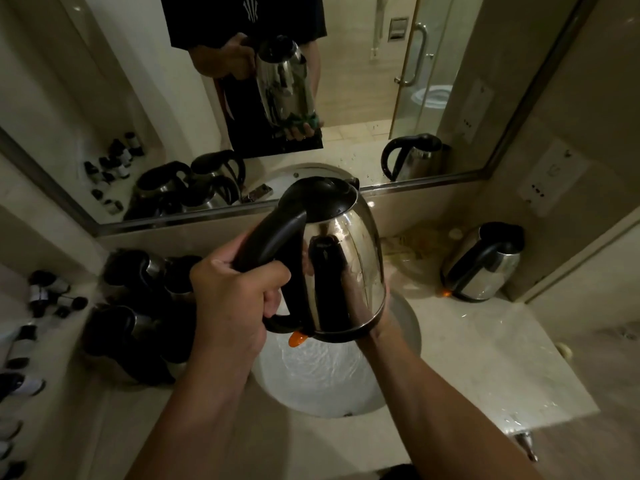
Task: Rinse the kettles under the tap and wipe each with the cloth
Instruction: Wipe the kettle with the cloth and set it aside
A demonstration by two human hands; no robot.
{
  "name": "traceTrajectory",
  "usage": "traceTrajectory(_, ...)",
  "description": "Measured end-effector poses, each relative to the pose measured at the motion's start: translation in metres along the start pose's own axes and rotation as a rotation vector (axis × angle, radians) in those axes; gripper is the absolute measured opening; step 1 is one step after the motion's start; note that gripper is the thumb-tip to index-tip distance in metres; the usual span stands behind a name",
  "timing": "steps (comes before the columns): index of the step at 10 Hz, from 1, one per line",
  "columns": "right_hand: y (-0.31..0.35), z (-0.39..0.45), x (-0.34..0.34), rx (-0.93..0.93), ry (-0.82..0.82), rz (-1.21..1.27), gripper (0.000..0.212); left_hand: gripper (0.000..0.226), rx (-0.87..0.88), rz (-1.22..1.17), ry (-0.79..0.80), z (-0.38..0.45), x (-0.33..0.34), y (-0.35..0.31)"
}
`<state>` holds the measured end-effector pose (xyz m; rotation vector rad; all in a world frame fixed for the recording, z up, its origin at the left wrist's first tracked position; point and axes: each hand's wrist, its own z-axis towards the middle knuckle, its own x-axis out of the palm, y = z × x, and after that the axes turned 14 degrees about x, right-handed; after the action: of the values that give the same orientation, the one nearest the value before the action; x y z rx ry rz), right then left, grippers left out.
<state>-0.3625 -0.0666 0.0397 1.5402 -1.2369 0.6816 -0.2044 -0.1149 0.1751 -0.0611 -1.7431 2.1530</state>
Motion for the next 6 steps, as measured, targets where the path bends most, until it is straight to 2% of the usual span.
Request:
traceTrajectory(1,-0.02,0.01,-0.027,0.186,0.069,-0.007,0.091,0.051,-0.013,-0.009,-0.012,0.001,-0.002,0.005)
traceTrajectory(2,-0.034,0.015,-0.036,0.157,0.138,-0.103,0.086,0.039,-0.027,-0.015,0.013,-0.002,-0.001,0.008)
traceTrajectory(3,-0.055,0.011,-0.02,0.188,0.216,-0.029,0.046,0.044,-0.041,-0.01,-0.017,-0.006,0.002,0.013)
traceTrajectory(4,-0.05,0.003,0.008,0.332,-0.003,0.067,0.045,0.05,-0.005,0.026,-0.009,-0.005,0.007,0.012)
traceTrajectory(5,-0.058,-0.021,0.013,0.445,0.07,0.238,0.07,0.044,0.076,0.095,0.053,-0.007,0.013,0.009)
traceTrajectory(6,-0.052,-0.04,0.013,0.512,0.069,0.327,0.071,0.049,0.084,0.102,0.029,-0.008,0.014,0.01)
